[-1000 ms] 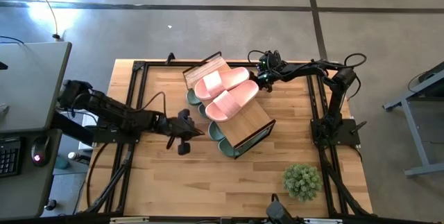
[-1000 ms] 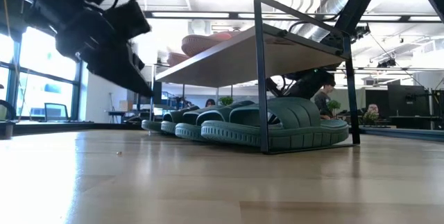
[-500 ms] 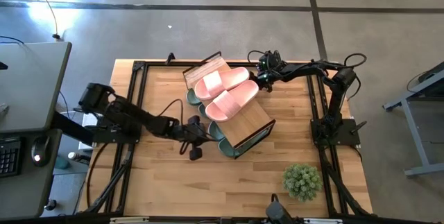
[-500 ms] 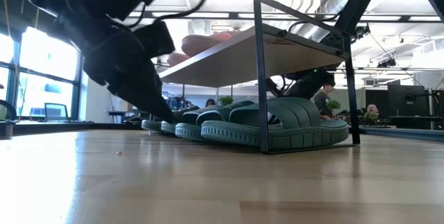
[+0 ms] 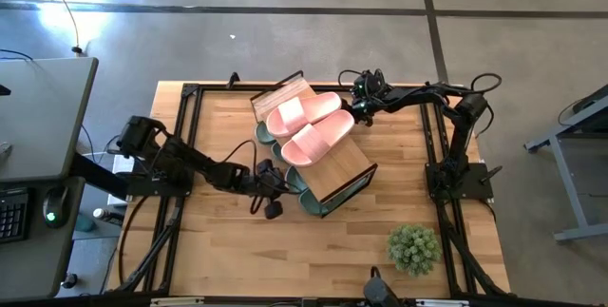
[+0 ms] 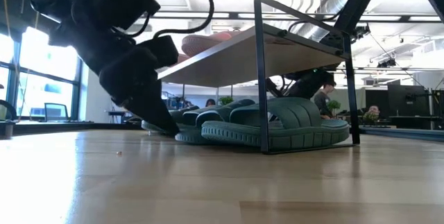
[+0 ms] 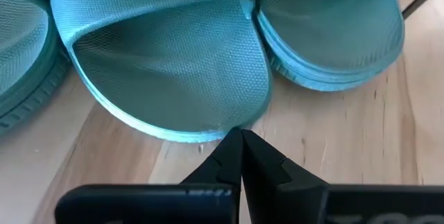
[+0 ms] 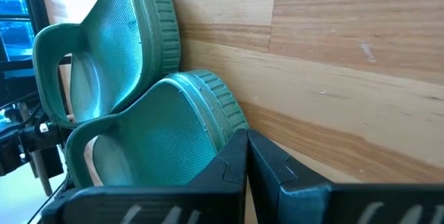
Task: Pick and place slides into the shelf
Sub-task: Adjust the slides on the shelf
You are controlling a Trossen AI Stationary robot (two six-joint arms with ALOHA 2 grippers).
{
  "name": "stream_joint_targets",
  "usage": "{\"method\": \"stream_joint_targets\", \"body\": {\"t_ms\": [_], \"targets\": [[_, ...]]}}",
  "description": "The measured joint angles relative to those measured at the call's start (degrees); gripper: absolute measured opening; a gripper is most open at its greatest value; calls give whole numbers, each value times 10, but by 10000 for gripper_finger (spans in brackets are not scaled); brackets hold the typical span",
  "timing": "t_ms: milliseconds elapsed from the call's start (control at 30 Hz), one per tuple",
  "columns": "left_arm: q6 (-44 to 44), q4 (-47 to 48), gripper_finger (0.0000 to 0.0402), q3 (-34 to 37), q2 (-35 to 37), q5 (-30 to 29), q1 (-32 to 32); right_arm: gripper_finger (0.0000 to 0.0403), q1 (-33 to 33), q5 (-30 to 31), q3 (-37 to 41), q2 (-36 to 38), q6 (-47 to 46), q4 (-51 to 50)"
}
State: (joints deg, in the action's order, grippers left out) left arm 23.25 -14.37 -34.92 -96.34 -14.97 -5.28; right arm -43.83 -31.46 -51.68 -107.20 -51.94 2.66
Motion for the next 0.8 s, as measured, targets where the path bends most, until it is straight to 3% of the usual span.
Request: {"method": "stream_joint_targets", "body": {"t_ms": [433,800], "targets": [[4,-40,0,0,-4,-51,4,0,2,2,0,0,10,-2],[-14,-48,0,0,-4,-35,33,0,3,2,0,0,10,-2]]}}
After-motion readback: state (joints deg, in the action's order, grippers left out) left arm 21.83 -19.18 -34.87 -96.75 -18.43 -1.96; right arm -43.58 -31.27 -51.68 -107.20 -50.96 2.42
